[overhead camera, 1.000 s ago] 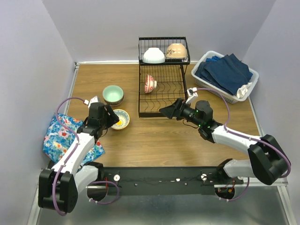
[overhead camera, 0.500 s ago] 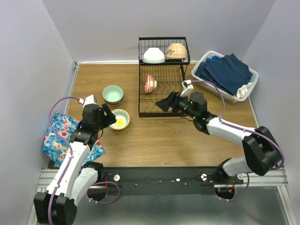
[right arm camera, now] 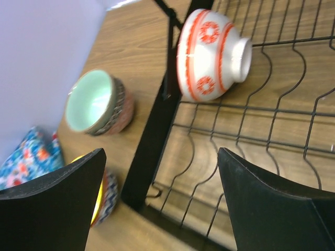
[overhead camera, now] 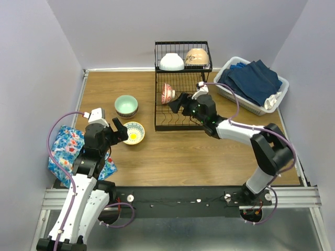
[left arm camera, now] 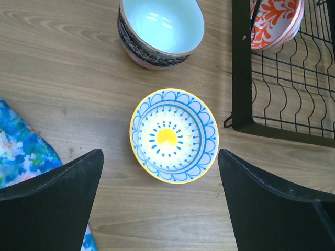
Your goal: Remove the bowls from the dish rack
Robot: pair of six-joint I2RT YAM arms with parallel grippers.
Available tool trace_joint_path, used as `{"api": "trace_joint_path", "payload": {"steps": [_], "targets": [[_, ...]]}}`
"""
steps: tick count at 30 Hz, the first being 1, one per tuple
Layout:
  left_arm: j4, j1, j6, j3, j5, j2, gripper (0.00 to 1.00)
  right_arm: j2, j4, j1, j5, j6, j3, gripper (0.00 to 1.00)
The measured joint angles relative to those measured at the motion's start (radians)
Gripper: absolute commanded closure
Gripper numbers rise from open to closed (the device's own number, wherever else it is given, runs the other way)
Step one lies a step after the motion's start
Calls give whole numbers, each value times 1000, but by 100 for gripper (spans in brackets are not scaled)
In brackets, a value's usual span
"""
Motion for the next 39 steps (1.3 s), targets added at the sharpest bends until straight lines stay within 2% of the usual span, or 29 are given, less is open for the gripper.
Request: {"api": "trace_joint_path", "payload": {"steps": [3, 9, 18, 33, 39], "targets": [[9, 0, 7, -13, 5, -6, 1, 79, 10, 0, 45, -18, 55, 0], [14, 0, 13, -25, 17, 13, 1, 256, 40, 0, 116, -43, 175, 0], [17, 0, 23, -25, 21, 25, 1, 422, 98, 0, 148, -83, 328, 0], [18, -2, 27, -25, 21, 37, 1, 543, 114, -14, 165, -102, 455, 0], [17, -2, 28, -25, 21, 40, 1, 564, 113, -16, 162, -112, 470, 7]]}}
